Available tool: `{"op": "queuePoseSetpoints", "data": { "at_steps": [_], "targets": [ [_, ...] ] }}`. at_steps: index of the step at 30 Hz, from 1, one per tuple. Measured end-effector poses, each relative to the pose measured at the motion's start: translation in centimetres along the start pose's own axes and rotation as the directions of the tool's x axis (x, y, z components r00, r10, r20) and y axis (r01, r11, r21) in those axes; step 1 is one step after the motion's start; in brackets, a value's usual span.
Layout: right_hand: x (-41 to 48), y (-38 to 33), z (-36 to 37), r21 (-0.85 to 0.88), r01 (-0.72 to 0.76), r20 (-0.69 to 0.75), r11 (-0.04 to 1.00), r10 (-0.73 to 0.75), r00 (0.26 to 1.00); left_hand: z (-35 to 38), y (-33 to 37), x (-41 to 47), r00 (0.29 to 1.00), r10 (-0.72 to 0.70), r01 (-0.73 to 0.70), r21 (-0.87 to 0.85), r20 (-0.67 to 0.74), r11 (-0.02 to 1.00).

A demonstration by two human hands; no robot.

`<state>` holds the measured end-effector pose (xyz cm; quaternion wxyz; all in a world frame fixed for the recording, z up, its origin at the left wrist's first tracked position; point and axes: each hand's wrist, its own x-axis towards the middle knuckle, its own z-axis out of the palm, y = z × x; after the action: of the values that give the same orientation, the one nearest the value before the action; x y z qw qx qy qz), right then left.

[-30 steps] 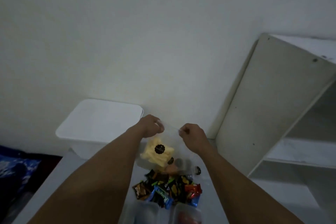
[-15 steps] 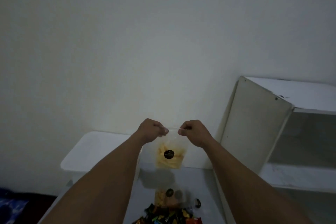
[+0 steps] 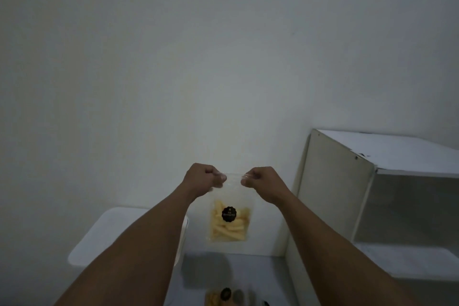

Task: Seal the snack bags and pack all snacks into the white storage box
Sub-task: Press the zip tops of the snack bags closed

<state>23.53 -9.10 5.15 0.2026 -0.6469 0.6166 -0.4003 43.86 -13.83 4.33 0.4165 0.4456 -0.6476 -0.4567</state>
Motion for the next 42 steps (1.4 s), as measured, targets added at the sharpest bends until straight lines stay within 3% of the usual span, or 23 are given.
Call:
{"op": "queuePoseSetpoints", "data": {
  "at_steps": [9, 14, 23, 28, 34, 42],
  "targets": [
    [-0.3, 0.2, -1.7, 0.073, -0.034, -0.024, 0.997, 0.036, 0.999, -0.6, 0.6, 0.3, 0.998, -0.057, 0.061, -0.135, 0.035, 0.989],
    [-0.4, 0.0, -1.8, 0.089, -0.044, -0.012, 0.995, 0.045, 0.999, 0.3, 1.4, 0.8, 1.000, 0.025, -0.025, -0.002, 0.008, 1.000],
    [0.2, -1.4, -2.5, 0.065, 0.000, -0.028, 0.998, 0.002, 1.000, 1.3, 2.7, 0.5, 0.995, -0.029, 0.031, -0.020, 0.098, 0.999],
    [-0.1, -1.6, -2.4, 0.235, -0.010, -0.071, 0.972, 0.027, 0.997, 1.3, 3.2, 1.1, 0.995, 0.085, -0.084, 0.020, -0.048, 0.996],
    [0.0, -1.9, -2.4, 0.463, -0.055, -0.072, 0.884, 0.100, 0.992, 0.9, 3.3, 1.3, 0.999, 0.045, -0.047, -0.086, -0.026, 0.995],
    [0.4, -1.8, -2.5, 0.533, -0.059, -0.090, 0.844, 0.126, 0.988, -0.4, 3.8, 1.3, 0.998, 0.052, -0.054, -0.085, -0.021, 0.995]
  ]
}}
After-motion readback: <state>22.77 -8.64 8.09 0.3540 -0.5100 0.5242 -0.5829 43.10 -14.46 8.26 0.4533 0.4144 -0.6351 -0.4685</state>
